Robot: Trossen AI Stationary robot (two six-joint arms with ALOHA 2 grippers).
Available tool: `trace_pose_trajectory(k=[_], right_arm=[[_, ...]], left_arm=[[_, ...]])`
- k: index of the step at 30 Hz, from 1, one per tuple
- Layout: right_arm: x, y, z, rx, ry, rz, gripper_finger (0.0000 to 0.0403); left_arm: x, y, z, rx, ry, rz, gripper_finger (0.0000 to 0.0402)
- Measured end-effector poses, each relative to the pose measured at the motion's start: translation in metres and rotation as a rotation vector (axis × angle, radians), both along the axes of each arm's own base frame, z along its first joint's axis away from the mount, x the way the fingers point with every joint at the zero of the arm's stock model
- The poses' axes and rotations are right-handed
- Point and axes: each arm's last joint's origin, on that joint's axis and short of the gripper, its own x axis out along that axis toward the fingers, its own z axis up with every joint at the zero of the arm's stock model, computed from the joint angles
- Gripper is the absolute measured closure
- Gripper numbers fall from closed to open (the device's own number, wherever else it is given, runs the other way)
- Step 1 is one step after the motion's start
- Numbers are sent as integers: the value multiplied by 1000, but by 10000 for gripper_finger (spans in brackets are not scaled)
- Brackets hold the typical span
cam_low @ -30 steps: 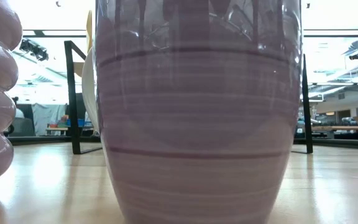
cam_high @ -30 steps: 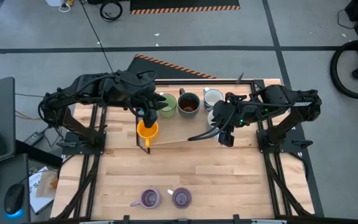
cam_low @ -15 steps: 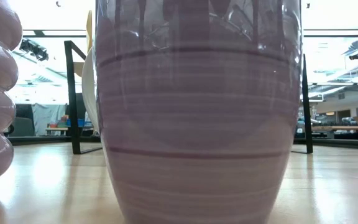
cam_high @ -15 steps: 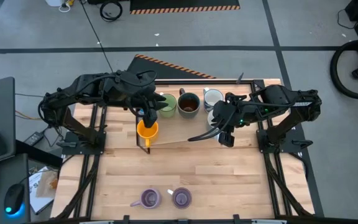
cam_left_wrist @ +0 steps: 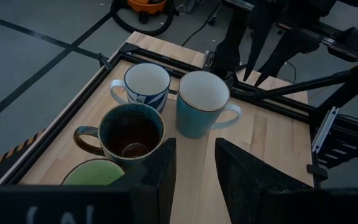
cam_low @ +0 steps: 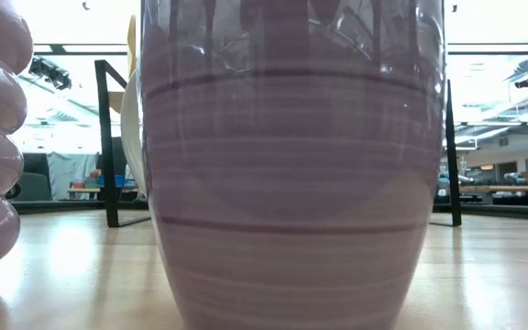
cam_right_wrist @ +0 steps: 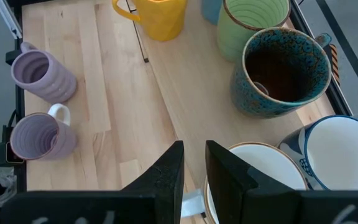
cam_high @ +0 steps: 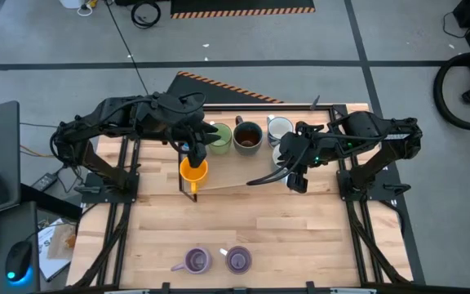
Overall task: Place coffee mugs
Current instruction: Put the left purple white mug on the shelf
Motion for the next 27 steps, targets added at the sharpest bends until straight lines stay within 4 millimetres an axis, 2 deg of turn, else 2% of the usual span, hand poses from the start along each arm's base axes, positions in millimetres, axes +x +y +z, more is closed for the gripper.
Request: trace_pose_trajectory(k=[23, 27], right_arm=[[0, 0, 0, 8, 1, 4, 330], [-1, 6, 0, 34, 0, 5, 330]], left_arm=[[0, 0, 0, 0, 0, 0, 285], [0, 0, 0, 0, 0, 0, 285]])
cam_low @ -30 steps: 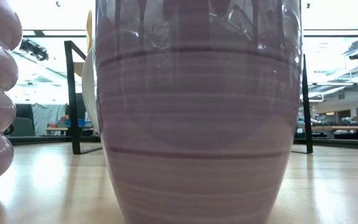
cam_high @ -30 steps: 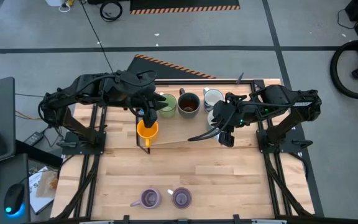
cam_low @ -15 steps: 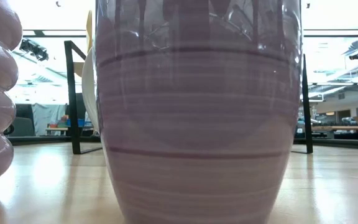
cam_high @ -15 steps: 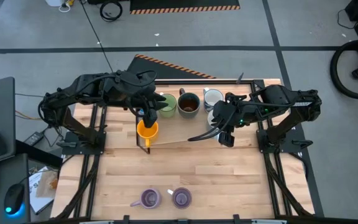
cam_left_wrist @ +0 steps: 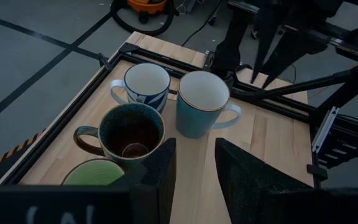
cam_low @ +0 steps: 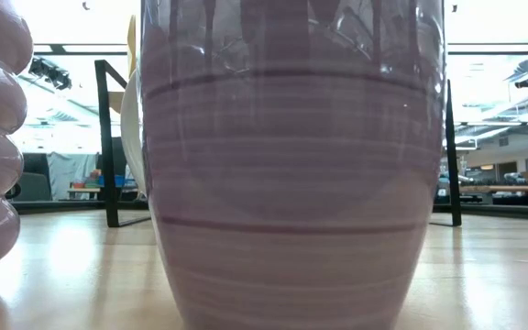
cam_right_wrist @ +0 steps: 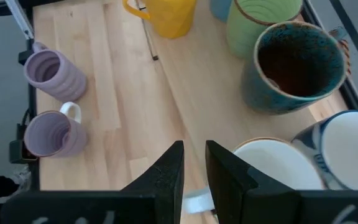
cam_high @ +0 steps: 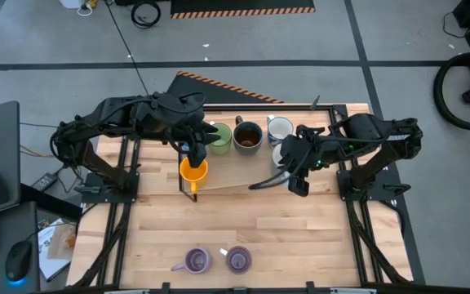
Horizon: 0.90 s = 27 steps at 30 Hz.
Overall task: Place coffee mugs
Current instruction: Put the left purple white mug on the shelf
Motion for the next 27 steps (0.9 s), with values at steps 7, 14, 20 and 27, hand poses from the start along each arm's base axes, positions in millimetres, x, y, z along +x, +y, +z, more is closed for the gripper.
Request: trace_pose_trajectory(k=[7, 14, 20, 27], right_arm=[[-6, 21, 1, -5, -31, 17, 330], [-9, 30, 2, -20, -44, 57, 330], [-14, 38, -2, -58, -15, 100, 330], [-13, 38, -4, -149, 2, 152, 330]], left_arm=[[0, 0, 0, 0, 0, 0, 285], [1, 0, 1, -1, -11, 0, 285], [2, 0, 3, -2, -34, 0, 285], [2, 0, 3, -2, -34, 0, 285]])
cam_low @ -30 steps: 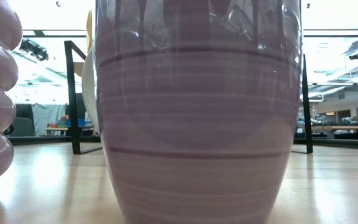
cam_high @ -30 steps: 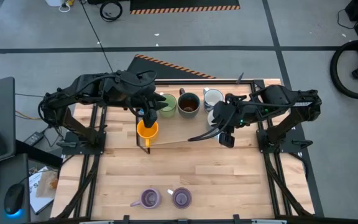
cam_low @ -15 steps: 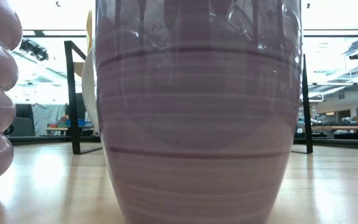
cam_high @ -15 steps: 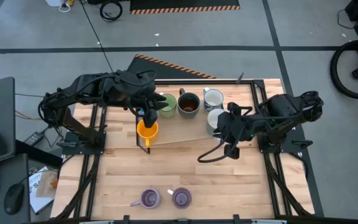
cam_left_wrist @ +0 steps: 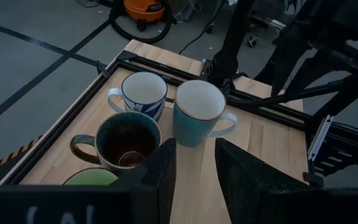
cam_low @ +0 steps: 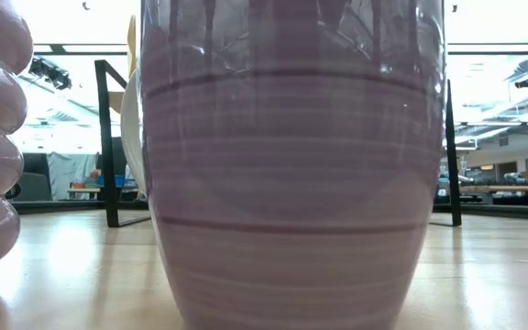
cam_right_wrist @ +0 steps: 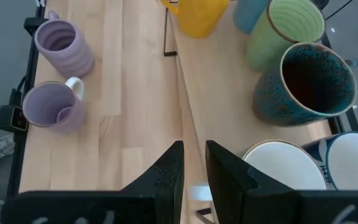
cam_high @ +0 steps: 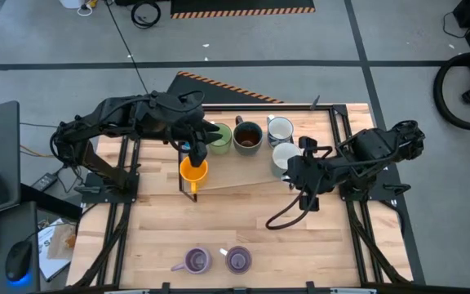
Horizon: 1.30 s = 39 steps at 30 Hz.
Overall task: Place coffee mugs
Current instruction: Put the left purple white mug on the shelf
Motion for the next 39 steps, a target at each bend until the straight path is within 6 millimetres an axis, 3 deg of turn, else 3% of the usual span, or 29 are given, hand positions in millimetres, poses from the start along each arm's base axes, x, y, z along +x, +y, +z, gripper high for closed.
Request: trace_pose_trajectory(k=[39], right_arm=[[0, 4, 2, -3, -18, 43, 330]], left_arm=[[0, 0, 1, 0, -8, 0, 285]])
